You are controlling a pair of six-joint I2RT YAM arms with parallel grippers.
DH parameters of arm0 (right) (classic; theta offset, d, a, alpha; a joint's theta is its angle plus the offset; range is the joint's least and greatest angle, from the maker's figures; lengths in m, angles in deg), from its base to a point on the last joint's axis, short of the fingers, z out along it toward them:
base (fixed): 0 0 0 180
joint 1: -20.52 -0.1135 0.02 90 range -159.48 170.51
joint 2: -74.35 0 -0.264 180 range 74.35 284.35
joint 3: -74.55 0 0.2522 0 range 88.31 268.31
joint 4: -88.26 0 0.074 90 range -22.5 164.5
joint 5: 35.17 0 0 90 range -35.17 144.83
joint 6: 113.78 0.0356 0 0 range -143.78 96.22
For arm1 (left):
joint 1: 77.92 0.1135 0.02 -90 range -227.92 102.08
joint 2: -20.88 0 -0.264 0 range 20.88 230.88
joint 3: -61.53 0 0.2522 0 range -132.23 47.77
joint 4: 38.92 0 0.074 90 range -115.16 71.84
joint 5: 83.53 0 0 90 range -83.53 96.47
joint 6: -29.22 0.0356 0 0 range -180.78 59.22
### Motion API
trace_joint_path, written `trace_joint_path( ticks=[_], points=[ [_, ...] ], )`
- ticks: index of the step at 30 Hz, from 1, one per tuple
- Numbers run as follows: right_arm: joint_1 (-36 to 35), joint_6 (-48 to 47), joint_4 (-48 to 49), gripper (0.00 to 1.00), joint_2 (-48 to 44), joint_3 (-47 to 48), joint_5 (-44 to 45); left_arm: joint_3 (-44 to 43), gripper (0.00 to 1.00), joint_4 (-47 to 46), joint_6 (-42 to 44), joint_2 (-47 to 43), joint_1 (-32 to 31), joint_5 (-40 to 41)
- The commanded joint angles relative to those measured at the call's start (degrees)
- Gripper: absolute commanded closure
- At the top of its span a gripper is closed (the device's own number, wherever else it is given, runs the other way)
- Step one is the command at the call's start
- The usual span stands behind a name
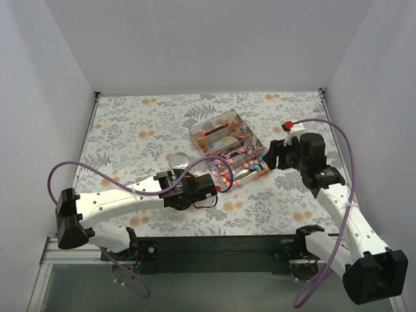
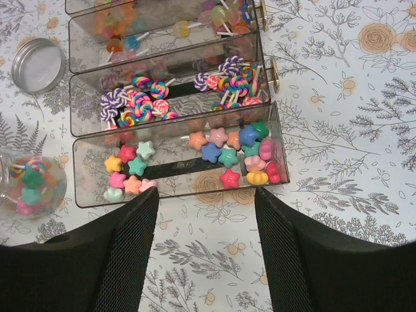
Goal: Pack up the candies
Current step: Place the fake candies in the packing bottle.
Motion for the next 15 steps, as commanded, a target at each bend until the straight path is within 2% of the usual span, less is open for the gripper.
trace_joint_path(
  ticks=[1, 15],
  points=[
    [0.0, 0.4, 2.5, 0.33, -1.0, -0.4, -0.9, -2.6, 1.0, 3.3, -0.3, 0.4, -1.1, 2.7],
    [0.0, 0.6, 2.8, 0.33, 0.0, 0.0, -1.8, -1.1, 1.0, 3.2, -0.4, 0.4, -2.8, 3.1]
  ],
)
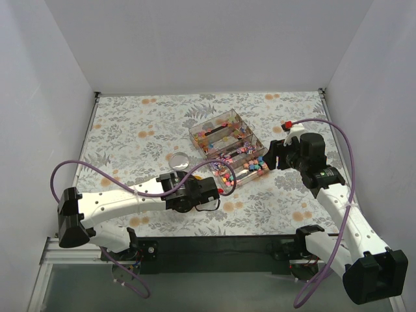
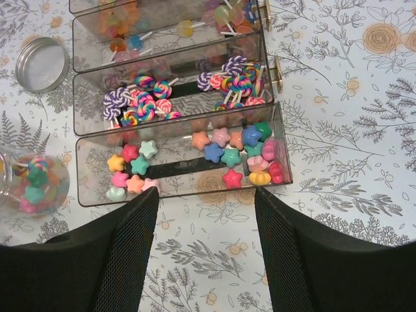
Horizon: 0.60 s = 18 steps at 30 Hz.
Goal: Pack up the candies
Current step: Place the fake candies in the packing bottle.
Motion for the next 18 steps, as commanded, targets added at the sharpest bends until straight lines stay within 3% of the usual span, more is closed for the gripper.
trace_joint_path(
  ticks=[1, 13, 18],
  points=[
    [0.0, 0.7, 2.8, 0.33, 0.1, 0.0, -1.4, -0.5, 1.0, 3.2, -0.1, -0.9, -0.7, 2.6],
    [0.0, 1.0, 3.0, 0.33, 0.0, -0.2, -1.8, 1.0, 1.0, 3.4, -1.6, -3.8, -0.5, 2.5],
    [0.0, 1.0, 3.0, 0.33, -0.2, -0.5, -1.8, -3.8, 1.0, 1.5, -5.3, -5.7, 0.2, 0.9]
  ],
)
